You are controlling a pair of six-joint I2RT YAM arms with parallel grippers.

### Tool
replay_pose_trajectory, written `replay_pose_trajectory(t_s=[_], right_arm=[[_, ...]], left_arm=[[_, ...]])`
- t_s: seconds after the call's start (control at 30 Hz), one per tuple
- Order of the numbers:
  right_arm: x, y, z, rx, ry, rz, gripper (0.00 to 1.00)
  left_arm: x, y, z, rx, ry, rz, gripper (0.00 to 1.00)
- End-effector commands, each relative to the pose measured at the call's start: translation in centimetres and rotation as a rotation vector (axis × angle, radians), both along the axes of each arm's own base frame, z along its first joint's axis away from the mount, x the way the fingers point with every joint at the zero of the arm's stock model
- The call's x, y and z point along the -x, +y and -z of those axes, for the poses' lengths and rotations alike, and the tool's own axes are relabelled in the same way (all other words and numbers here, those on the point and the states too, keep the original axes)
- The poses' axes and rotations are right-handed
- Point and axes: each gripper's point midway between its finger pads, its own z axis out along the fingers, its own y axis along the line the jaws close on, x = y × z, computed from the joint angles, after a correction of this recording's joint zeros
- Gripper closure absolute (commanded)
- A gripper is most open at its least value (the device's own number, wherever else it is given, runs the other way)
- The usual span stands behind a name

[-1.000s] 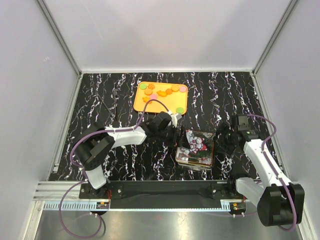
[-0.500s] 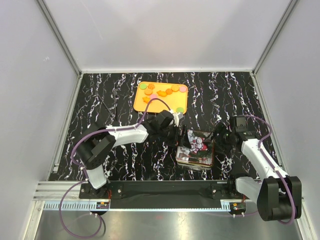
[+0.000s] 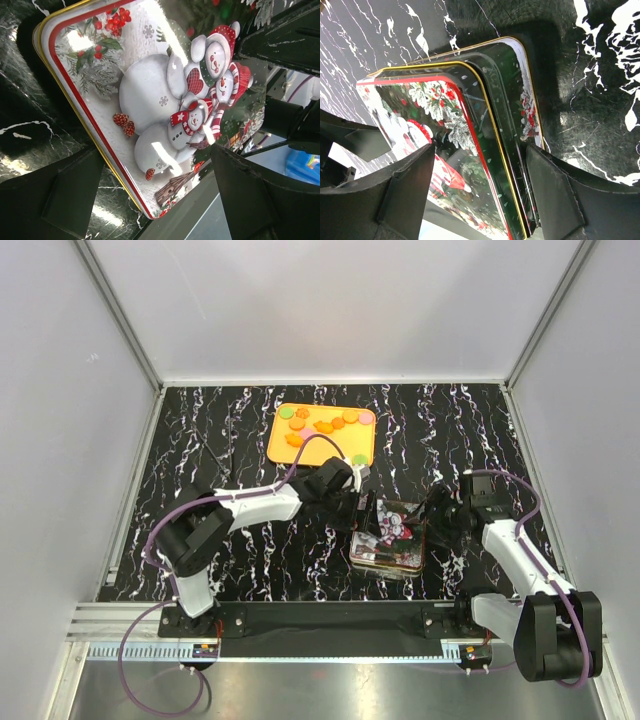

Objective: Pack the cookies

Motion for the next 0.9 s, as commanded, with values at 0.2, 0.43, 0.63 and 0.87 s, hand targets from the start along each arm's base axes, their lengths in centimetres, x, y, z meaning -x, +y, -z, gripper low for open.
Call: replay_pose_trajectory(t_s=[0.2, 0.43, 0.63, 0.87], right_arm=[[-0.4, 1.4, -0.4, -0.076, -0.045, -0.051, 0.19], [-0.6, 1.7, -0.6, -0.092, -0.061, -0.070, 0.19], [-0.9, 2.3, -1.0, -0.122, -0.096, -0.092, 0.12], [-0.9, 2.3, -0.9, -0.127, -0.097, -0.092, 0.17]], left_arm=[[-0.4, -1.3, -1.6, -0.007, -0.060, 0.050, 0.09], [-0.5, -1.2, -1.9, -0.035, -0.074, 0.061, 0.10], [-0.4, -1.2, -2.2, -0.044, -0.077, 0.070, 0.10], [-0.6, -1.0, -1.9, -0.069, -0.083, 0.070, 0.10]])
